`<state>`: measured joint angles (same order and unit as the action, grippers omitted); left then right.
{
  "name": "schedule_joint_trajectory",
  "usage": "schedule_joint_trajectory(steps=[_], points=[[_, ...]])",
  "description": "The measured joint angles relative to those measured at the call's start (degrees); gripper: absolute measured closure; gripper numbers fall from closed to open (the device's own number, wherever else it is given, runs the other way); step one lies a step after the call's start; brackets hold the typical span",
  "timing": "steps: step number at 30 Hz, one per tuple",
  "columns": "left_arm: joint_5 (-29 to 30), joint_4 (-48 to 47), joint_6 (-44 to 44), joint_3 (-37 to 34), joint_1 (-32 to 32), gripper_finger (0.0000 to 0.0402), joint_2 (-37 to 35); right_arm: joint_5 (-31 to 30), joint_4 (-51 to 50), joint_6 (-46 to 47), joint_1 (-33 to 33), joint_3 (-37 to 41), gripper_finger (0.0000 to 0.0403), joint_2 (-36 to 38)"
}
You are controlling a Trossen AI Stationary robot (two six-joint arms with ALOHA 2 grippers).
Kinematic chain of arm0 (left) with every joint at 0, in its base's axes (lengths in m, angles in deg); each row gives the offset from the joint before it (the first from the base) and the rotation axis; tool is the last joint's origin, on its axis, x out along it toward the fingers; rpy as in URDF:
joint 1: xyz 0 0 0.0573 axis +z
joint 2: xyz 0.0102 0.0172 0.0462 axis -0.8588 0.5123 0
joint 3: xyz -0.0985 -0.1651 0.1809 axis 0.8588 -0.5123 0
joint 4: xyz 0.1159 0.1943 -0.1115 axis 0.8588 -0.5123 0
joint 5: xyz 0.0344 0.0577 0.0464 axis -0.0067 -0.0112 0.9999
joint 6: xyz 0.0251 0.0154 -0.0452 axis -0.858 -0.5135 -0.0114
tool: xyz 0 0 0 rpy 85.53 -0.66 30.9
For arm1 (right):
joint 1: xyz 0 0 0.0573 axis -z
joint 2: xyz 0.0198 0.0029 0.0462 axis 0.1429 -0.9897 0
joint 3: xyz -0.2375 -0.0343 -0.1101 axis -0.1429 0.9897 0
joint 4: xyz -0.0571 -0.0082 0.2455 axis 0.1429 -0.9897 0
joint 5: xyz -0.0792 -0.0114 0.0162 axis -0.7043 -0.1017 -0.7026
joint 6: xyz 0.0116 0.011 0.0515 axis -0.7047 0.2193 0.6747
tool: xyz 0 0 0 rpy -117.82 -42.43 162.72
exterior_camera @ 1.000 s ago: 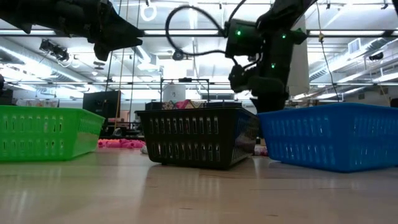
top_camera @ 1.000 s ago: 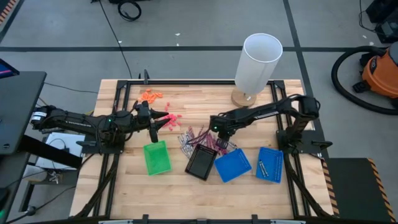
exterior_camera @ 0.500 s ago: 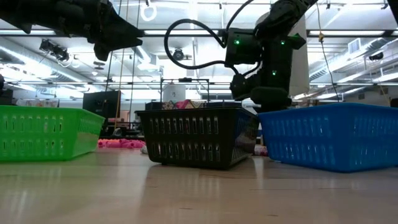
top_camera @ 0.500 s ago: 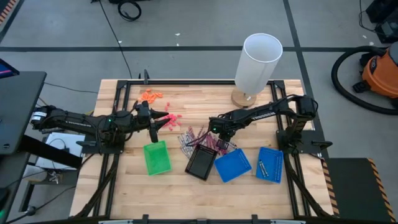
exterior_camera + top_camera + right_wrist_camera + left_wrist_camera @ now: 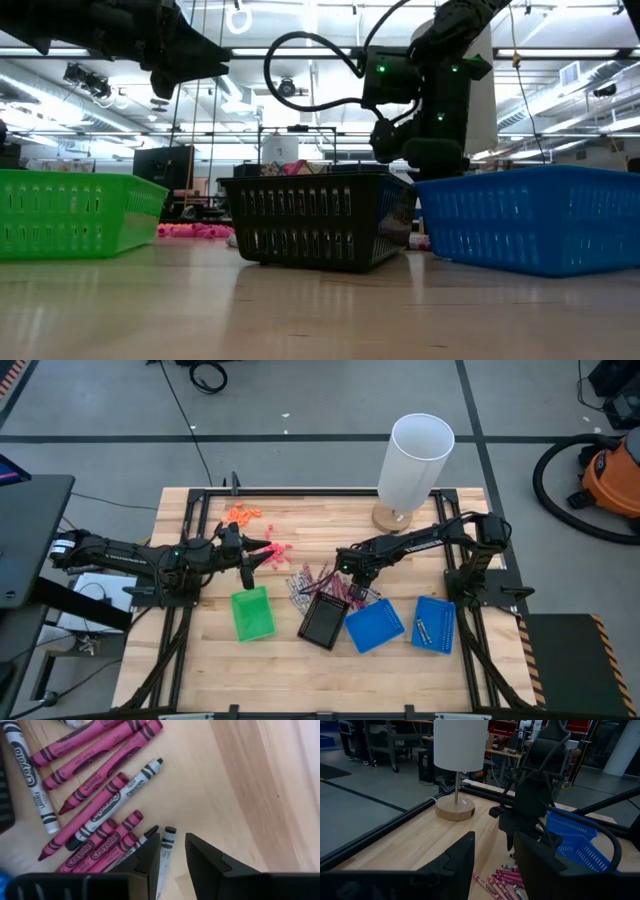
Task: Sort crayons
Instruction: Put the black crayon into the right blue bin
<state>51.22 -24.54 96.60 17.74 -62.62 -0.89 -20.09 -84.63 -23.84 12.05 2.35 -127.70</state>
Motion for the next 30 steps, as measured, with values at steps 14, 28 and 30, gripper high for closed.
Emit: schedule_joint_trajectory(steps=[14,28,30], points=[[0.00,0.02,-0.04,0.00,-0.01,0.0253,0.00,-0.02,2.36,0.59,0.41,3.04,0.0303,0.17],[0.00,0.02,-0.04,0.00,-0.02,0.0253,0.00,1.81,2.10,-1.61,3.13,3.06,0.0380,0.20],[0.00,0.02,-0.04,0.00,0.00,0.0253,0.00,1.81,2.10,-1.62,3.22,3.06,0.0384,0.20]])
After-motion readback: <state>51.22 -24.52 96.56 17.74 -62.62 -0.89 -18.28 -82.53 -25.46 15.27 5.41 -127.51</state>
